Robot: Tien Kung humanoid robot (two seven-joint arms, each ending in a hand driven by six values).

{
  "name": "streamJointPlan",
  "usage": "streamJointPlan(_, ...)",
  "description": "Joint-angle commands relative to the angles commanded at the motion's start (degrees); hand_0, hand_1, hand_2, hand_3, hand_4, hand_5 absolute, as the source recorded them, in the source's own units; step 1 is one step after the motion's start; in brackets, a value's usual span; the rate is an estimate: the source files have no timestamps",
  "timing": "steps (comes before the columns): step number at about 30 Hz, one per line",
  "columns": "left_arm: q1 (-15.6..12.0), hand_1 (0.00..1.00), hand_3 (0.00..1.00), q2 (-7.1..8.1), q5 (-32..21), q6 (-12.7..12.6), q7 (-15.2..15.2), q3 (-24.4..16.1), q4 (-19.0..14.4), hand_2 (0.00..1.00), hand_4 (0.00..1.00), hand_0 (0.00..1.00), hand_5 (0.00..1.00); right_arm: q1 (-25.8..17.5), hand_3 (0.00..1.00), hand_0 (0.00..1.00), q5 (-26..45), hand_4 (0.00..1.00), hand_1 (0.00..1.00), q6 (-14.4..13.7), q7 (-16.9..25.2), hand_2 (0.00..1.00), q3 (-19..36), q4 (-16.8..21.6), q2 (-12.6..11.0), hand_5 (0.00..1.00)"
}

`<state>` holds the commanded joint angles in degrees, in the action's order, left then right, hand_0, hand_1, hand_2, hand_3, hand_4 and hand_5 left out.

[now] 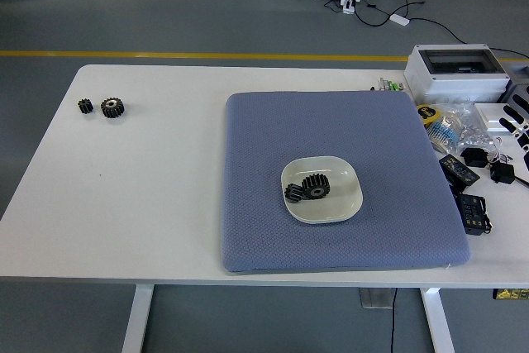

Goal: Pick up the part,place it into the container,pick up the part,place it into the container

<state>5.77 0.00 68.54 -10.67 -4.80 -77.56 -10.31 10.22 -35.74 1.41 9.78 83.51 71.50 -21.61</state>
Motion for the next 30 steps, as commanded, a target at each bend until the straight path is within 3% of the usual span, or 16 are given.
streamJointPlan(15,-0.6,0.684,0.576,0.0,0.1,0.3,-0.2,2.0,0.0,0.708,0.685,0.702,0.628,-0.7,0.862,0.857,-2.3,0.998,0.814,1.0,-3.1,0.846,4.0,1.2,-0.1,0.973)
streamJointPlan(30,-0.8,0.684,0.577,0.0,1.2,0.1,0.6,0.0,0.0,0.707,0.685,0.701,0.629,-1.4,0.857,0.857,-4.4,0.998,0.814,1.3,-3.8,0.845,1.9,2.7,-1.0,0.971)
